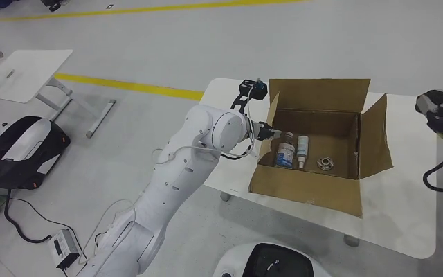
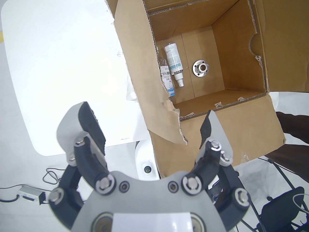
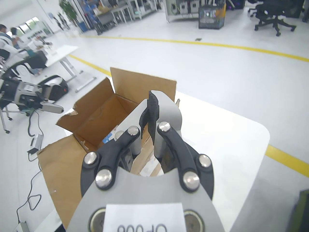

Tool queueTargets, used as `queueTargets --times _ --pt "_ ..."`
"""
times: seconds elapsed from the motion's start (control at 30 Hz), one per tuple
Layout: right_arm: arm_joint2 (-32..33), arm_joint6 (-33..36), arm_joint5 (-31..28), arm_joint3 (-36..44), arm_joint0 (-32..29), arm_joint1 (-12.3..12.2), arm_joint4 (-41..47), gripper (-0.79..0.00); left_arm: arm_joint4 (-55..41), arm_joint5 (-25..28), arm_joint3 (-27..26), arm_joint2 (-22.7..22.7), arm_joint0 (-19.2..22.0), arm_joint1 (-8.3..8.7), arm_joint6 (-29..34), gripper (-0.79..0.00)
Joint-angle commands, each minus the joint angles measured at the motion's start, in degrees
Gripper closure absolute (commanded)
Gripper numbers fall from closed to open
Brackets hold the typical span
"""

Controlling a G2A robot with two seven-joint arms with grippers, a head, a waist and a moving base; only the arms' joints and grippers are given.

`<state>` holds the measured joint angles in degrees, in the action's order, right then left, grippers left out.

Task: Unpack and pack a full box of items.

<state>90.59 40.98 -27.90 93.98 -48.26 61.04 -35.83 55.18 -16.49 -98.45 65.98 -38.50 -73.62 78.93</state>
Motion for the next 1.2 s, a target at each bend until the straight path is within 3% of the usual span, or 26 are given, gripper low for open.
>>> queueTargets --times 0.0,0.2,0.4,0.43,0.47,0.5,0.57,0.8,0.93,1.17 --pt "0.44 -2.47 -2.35 -2.14 -0.98 -0.19 -1.39 0.0 0.0 0.0 0.0 0.0 0.0 0.0 0.0 -0.785" --pt "-1.02 -7.57 -2.26 -10.46 -1.43 -0.07 -0.09 0.0 0.0 0.0 0.0 0.0 0.0 0.0 0.0 -0.785" --pt "-4.29 -8.03 0.53 -13.83 0.2 0.15 -1.85 0.0 0.0 0.0 0.0 0.0 0.0 0.0 0.0 -0.785" --pt "-4.69 -8.25 0.75 -14.12 0.44 0.19 -1.9 0.0 0.0 0.0 0.0 0.0 0.0 0.0 0.0 -0.637" --pt "-5.01 -8.39 0.89 -14.41 0.68 0.2 -1.99 0.0 0.0 0.0 0.0 0.0 0.0 0.0 0.0 -0.409" --pt "-5.24 -8.49 1.01 -14.69 0.93 0.2 -2.02 0.0 0.0 0.0 0.0 0.0 0.0 0.0 0.0 -0.302" --pt "-5.65 -8.48 1.31 -15.3 1.38 0.19 -2.13 0.0 -0.3 0.19 -0.19 0.26 -0.97 0.01 -2.2 0.0" --pt "-7.01 -7.85 1.29 -17.25 2.3 0.14 -1.19 0.0 -1.84 -3.0 -1.48 3.49 -3.07 0.12 -9.0 0.0" --pt "-8.49 -7.47 0.73 -17.99 2.86 0.28 0.05 0.0 3.13 -5.38 -0.62 3.67 -4.35 0.24 -14.52 0.0" --pt "-12.57 -7.14 0.79 -18.32 3.86 0.9 2.29 0.0 -1.83 -6.2 7.1 1.88 -2.71 -0.69 -17.35 0.0"
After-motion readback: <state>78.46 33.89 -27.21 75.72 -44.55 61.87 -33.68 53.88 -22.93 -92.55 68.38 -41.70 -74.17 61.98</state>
